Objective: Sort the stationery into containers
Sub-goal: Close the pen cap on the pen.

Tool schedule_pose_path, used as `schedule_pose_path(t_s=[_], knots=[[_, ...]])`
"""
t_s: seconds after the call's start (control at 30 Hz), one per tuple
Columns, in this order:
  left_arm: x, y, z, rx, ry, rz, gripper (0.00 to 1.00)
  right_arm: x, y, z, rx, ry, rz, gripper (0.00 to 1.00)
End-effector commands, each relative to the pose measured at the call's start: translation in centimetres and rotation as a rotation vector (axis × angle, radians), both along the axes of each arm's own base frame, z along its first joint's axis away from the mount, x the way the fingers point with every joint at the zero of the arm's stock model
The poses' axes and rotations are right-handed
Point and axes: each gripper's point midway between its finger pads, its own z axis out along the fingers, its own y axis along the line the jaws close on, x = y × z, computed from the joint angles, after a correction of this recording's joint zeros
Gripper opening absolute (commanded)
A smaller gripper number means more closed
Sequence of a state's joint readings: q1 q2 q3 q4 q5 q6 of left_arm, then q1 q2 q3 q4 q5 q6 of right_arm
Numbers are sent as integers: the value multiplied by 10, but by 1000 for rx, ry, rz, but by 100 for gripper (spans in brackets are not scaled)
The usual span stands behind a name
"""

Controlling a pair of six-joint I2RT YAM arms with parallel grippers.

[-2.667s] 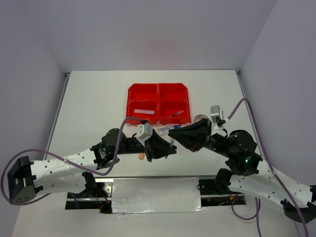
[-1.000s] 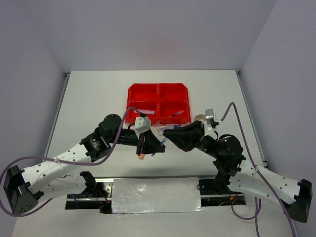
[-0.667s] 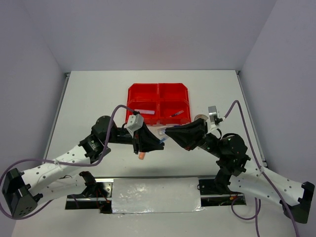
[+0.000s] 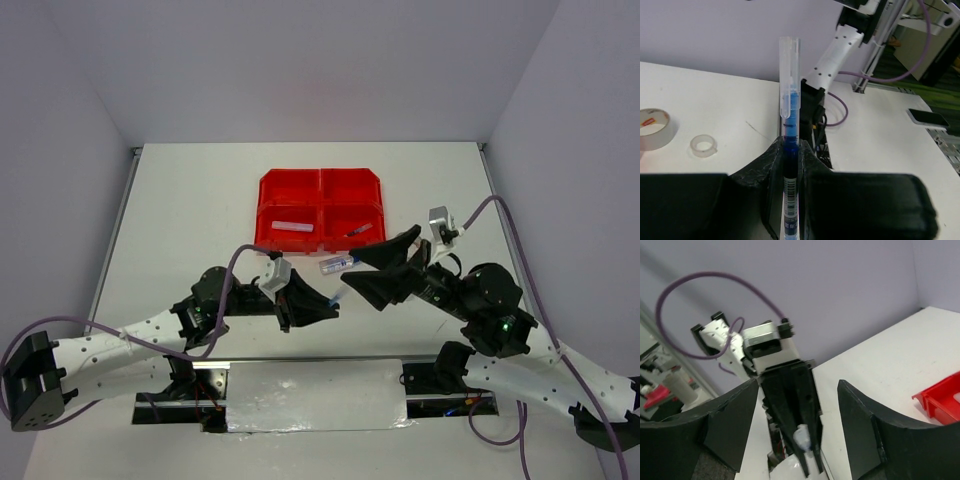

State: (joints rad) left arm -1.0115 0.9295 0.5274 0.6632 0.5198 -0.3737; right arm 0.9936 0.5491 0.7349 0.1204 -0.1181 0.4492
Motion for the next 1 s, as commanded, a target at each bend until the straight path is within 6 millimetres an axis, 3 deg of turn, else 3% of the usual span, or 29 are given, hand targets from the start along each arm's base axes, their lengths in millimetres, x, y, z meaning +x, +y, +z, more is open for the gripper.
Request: schedule_pose_path(t_s=[0.0, 0.17, 0.33, 0.43, 0.57, 0.77, 0.83, 0.97], knots=[[11, 6, 32, -124, -14, 88, 0, -19, 2, 13, 2, -106, 88, 72], [7, 9, 46, -172, -24, 73, 0, -21, 22, -24, -89, -70, 161, 69], [4, 14, 55, -200, -38, 73, 0, -14, 21, -43, -100, -47, 125, 69], [4, 13, 58, -202, -37, 70, 0, -17, 22, -42, -90, -57, 143, 66], [6, 11, 58, -205, -24, 71, 0, -23, 24, -39, -69, -77, 176, 42], [6, 8, 55, -201, -10, 63, 0, -24, 17, -24, -12, -116, 154, 49], [6, 8, 54, -200, -10, 62, 0, -24, 14, -20, -5, -125, 146, 57], [5, 8, 54, -201, -8, 56, 0, -20, 15, -17, -4, -126, 130, 59]])
